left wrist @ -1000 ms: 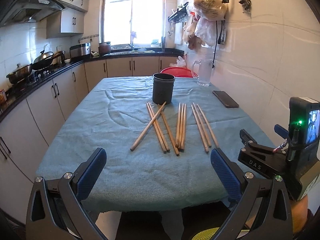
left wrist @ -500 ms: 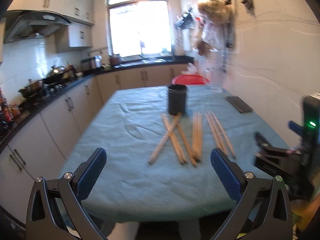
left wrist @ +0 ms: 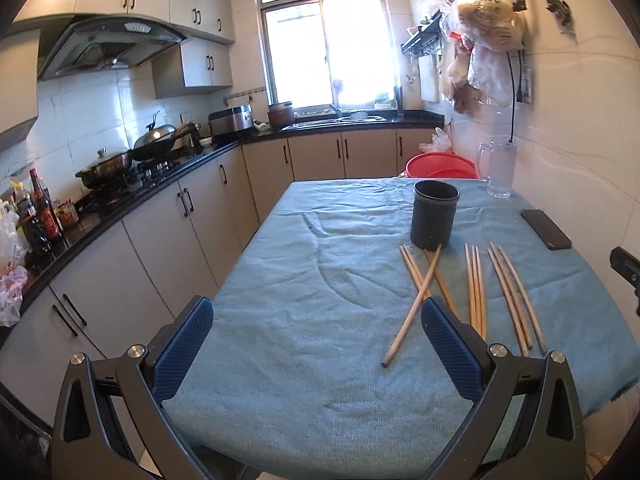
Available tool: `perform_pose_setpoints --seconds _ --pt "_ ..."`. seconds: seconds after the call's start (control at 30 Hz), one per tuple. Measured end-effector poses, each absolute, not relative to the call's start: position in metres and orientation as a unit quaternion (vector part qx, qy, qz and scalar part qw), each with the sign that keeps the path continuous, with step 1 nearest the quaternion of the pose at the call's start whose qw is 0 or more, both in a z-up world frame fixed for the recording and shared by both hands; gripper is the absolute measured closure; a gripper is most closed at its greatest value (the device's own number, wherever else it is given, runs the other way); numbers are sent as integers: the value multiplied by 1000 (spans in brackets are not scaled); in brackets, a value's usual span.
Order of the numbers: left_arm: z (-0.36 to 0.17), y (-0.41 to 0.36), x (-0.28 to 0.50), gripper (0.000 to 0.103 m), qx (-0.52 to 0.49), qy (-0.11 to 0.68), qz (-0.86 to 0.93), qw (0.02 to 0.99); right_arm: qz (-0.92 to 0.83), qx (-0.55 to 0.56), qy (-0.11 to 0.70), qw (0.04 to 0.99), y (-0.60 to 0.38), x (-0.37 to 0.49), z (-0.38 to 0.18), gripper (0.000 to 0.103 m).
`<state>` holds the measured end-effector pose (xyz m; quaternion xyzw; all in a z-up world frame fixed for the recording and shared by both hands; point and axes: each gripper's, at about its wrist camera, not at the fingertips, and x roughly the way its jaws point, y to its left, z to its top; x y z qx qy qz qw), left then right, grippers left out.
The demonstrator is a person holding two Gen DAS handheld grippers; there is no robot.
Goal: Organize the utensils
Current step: 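Move both tools over the loose wooden chopsticks on the towel, then close the left tool on one chopstick while the right tool grasps another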
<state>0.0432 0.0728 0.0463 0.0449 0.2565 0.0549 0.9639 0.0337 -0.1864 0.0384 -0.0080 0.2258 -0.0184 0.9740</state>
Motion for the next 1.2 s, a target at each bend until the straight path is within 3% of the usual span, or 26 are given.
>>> perform_pose_setpoints --seconds 0.3,0.8,1.0,1.2 --pt "29 61 87 0 74 305 31 949 71 70 315 944 -213 85 29 14" --pt "-2 44 122 0 101 346 34 932 6 24 320 947 -220 100 4 16" --pt "-6 44 138 0 103 363 23 926 48 49 366 928 -226 119 -8 17" --pt "-9 47 174 17 68 412 -48 907 77 29 396 915 -216 138 -21 34"
